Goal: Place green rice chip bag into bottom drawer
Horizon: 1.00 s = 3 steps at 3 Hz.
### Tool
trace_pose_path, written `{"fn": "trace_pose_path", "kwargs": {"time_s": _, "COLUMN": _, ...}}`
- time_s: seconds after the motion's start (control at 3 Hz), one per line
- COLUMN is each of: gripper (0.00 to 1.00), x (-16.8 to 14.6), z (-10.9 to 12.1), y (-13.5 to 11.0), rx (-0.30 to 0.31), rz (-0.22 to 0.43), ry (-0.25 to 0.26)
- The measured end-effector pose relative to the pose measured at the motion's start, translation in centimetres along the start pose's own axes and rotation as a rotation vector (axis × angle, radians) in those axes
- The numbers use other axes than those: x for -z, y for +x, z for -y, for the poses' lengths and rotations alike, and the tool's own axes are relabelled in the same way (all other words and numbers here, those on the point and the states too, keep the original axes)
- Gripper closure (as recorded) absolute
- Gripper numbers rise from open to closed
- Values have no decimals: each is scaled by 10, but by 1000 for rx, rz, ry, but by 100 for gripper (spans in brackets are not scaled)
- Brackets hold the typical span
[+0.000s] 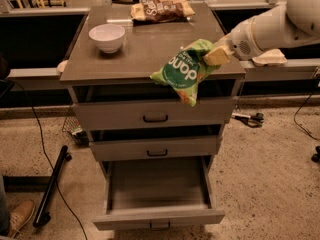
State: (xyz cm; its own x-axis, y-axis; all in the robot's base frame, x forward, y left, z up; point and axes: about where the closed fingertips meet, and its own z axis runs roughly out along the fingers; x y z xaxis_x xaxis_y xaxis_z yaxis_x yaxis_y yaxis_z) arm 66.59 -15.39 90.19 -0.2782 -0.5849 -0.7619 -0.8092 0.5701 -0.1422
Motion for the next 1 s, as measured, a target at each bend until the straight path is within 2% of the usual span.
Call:
{"fn": "trace_pose_path", "kwargs": {"time_s": 0.33, "gripper": 100, "x": 12, "z": -32, "y": 7, "rx": -135, "rz": 35, "ry": 27}}
{"fn": "trace_pose_path", "kwargs": {"time_s": 0.67, "gripper": 100, "x": -6, "z": -86, "y": 30, "rx": -309, "rz": 41, "ry": 44}}
{"fn": "trace_pose_path", "kwargs": {"time_s": 1.0, "gripper": 100, "x": -43, "z": -136, "y": 73, "rx": -428, "rz": 11, "ry": 15}}
